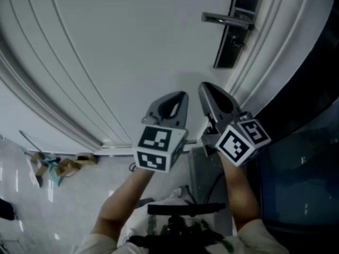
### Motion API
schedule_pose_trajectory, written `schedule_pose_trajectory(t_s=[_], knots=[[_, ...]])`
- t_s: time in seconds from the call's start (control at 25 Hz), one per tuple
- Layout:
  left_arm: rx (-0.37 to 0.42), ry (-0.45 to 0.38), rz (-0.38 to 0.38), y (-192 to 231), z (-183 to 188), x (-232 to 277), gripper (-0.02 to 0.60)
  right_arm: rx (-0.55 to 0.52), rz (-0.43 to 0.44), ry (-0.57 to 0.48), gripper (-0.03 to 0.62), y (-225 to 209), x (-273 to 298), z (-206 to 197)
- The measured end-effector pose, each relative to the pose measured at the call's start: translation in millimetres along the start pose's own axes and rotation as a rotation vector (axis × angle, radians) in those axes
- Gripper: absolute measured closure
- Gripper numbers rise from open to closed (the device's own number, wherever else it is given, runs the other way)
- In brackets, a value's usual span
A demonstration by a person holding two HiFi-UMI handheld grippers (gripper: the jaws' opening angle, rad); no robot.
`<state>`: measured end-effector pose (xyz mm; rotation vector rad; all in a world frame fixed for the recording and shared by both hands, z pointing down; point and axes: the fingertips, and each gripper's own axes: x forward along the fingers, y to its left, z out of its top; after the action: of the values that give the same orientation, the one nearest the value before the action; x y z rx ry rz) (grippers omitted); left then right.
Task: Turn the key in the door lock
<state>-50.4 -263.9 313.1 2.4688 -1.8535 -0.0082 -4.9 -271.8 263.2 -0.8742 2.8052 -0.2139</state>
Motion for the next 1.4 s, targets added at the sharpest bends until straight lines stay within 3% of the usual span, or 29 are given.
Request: schedule_pose_trajectory(t_s=[0.2,0.68,0.92,1.4], knots=[[0.022,-0.001,0.013,2,-9,-40,0.565,-0.158,-0.050,0.026,0.577,42,-11,-23],[0.043,0.005,0.016,-1,-37,-153,0.565,-0.285,-0.116,0.075,0.585,151,-50,-78],[0.044,0.006,0.002,-8,-45,-193,0.565,-0.298,-0.162,0.079,0.585,186,-73,-90],[0.037,0.015,-0.015,-13,-55,-222,0.565,-0.301,-0.222,0.113,0.585,212,-92,-101]])
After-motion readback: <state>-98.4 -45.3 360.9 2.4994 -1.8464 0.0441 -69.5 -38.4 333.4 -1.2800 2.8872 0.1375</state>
